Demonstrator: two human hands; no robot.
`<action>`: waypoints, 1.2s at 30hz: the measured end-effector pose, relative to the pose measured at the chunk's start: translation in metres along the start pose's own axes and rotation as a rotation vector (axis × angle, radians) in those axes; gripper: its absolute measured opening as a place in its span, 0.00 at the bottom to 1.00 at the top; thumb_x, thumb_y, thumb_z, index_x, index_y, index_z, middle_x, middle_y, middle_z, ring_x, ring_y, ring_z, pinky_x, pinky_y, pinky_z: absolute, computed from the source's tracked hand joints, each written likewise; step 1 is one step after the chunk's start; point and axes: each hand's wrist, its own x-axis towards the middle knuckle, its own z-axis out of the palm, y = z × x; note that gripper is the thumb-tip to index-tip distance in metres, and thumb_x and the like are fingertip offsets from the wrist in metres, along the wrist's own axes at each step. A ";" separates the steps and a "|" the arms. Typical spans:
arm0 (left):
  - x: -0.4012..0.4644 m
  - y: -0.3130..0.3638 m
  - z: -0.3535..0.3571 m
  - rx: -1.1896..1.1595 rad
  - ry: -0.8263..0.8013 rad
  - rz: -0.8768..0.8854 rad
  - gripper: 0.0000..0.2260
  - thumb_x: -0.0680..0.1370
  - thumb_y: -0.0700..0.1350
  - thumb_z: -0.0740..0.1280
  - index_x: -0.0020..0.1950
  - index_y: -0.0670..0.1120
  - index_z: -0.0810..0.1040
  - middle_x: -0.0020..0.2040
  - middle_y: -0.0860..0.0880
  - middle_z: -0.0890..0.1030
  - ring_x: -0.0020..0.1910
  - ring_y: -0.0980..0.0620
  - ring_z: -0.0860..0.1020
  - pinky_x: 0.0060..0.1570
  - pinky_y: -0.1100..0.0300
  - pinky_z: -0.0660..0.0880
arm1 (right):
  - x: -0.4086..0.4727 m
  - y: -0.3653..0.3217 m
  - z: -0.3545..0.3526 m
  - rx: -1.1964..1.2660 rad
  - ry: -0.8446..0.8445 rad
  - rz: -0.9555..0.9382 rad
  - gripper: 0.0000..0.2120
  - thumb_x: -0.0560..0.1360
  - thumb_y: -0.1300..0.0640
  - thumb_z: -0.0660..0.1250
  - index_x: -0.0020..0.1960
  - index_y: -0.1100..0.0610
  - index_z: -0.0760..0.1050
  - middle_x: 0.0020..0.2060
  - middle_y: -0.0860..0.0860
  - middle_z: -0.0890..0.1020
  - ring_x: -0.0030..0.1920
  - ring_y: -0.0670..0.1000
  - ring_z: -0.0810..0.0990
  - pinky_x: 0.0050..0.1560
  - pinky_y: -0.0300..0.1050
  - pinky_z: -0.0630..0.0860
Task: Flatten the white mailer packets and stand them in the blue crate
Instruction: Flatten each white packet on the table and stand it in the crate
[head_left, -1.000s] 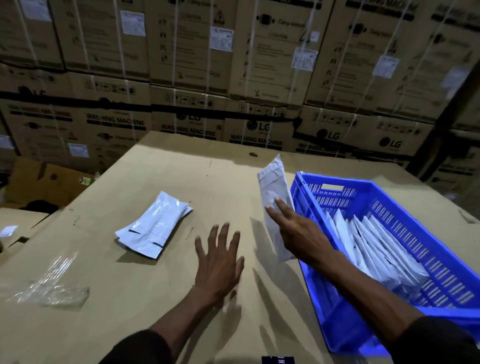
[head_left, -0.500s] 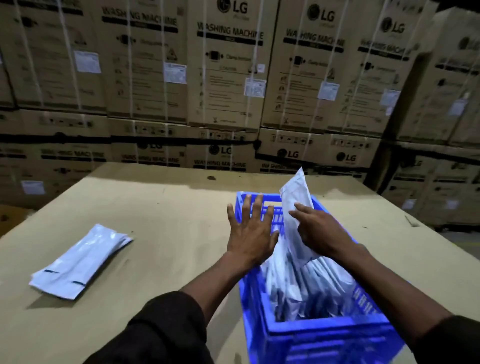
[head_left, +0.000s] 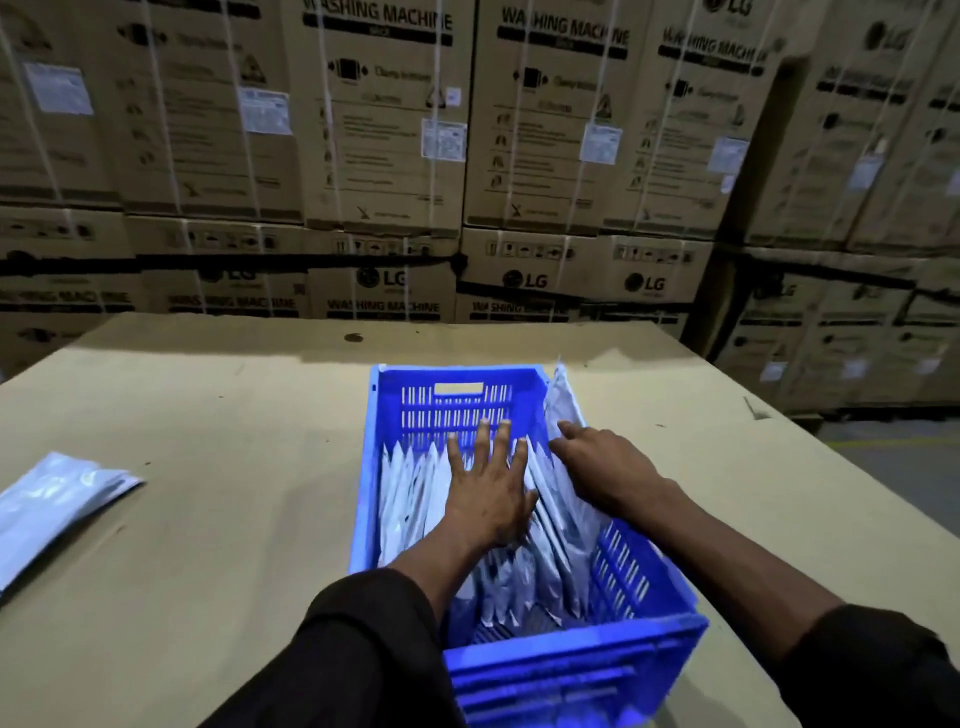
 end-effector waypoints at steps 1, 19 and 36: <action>0.001 0.004 0.006 -0.001 -0.014 0.003 0.32 0.85 0.60 0.52 0.85 0.49 0.48 0.85 0.44 0.41 0.82 0.39 0.37 0.73 0.27 0.37 | 0.000 0.001 0.000 -0.012 -0.011 0.002 0.12 0.76 0.64 0.59 0.58 0.57 0.72 0.58 0.57 0.74 0.53 0.64 0.80 0.44 0.52 0.72; 0.043 0.035 0.025 0.087 -0.294 0.402 0.27 0.83 0.53 0.54 0.83 0.50 0.59 0.82 0.45 0.61 0.83 0.42 0.46 0.75 0.28 0.38 | -0.004 -0.011 0.023 0.065 -0.068 0.110 0.15 0.80 0.60 0.59 0.65 0.58 0.73 0.63 0.58 0.73 0.56 0.63 0.80 0.42 0.51 0.67; 0.030 0.003 0.044 0.044 -0.356 0.203 0.33 0.78 0.72 0.44 0.80 0.62 0.62 0.82 0.49 0.60 0.83 0.39 0.42 0.66 0.19 0.33 | 0.005 -0.029 0.067 0.115 -0.211 0.184 0.11 0.76 0.60 0.64 0.58 0.59 0.76 0.56 0.58 0.78 0.56 0.63 0.80 0.49 0.53 0.76</action>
